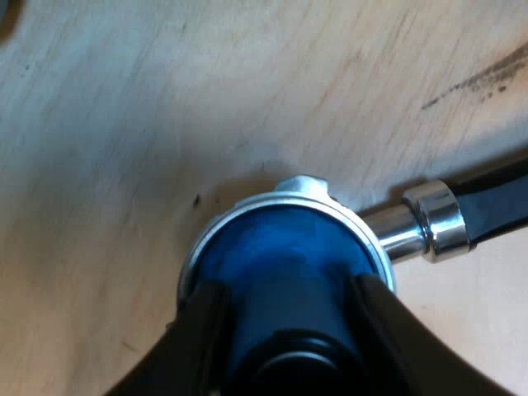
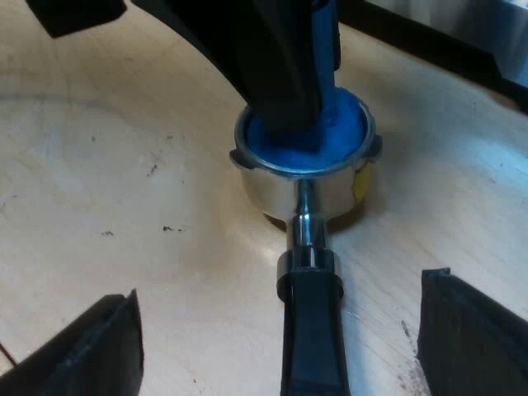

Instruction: Grind coffee beans and then tamp

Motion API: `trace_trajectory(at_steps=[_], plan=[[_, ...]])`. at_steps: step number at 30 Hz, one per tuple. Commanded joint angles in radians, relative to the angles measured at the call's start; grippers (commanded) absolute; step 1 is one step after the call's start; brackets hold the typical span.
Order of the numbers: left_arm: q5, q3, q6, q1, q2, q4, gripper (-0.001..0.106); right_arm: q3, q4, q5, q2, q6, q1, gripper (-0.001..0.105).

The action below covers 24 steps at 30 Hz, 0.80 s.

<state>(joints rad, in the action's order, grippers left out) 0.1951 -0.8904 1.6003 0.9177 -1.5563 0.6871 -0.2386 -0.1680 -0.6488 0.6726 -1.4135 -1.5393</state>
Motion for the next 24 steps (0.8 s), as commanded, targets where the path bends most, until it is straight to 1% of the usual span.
trace_trajectory(at_steps=[1,8,10,12,14,16,17,20,24], plan=[[-0.026,0.063,-0.006,0.005,-0.075,0.082,0.000,0.001,0.007,-0.001,-0.003,-0.004,-0.001,0.070],[-0.046,0.058,-0.006,0.005,0.007,0.072,0.000,-0.003,0.067,-0.001,-0.003,-0.009,-0.001,0.070],[-0.046,0.046,-0.006,0.005,0.045,0.072,0.000,-0.003,0.092,-0.003,-0.003,-0.057,-0.001,0.070],[-0.046,0.041,-0.006,0.005,0.059,0.072,0.000,-0.003,0.099,-0.003,-0.003,-0.080,-0.001,0.070],[-0.046,0.036,-0.006,0.005,0.069,0.072,0.000,-0.003,0.105,-0.003,-0.003,-0.084,-0.001,0.070],[-0.046,0.008,-0.006,0.005,0.105,0.072,0.000,-0.003,0.112,-0.003,-0.003,-0.084,-0.001,0.070],[-0.046,-0.002,-0.006,0.005,0.115,0.072,0.000,-0.003,0.125,-0.003,-0.003,-0.090,-0.001,0.070],[-0.048,-0.019,-0.006,0.005,0.146,0.072,0.000,-0.003,0.168,-0.003,-0.003,-0.137,-0.001,0.070],[-0.050,-0.035,-0.006,0.005,0.188,0.095,0.000,-0.003,0.188,-0.003,-0.003,-0.143,-0.001,0.070]])
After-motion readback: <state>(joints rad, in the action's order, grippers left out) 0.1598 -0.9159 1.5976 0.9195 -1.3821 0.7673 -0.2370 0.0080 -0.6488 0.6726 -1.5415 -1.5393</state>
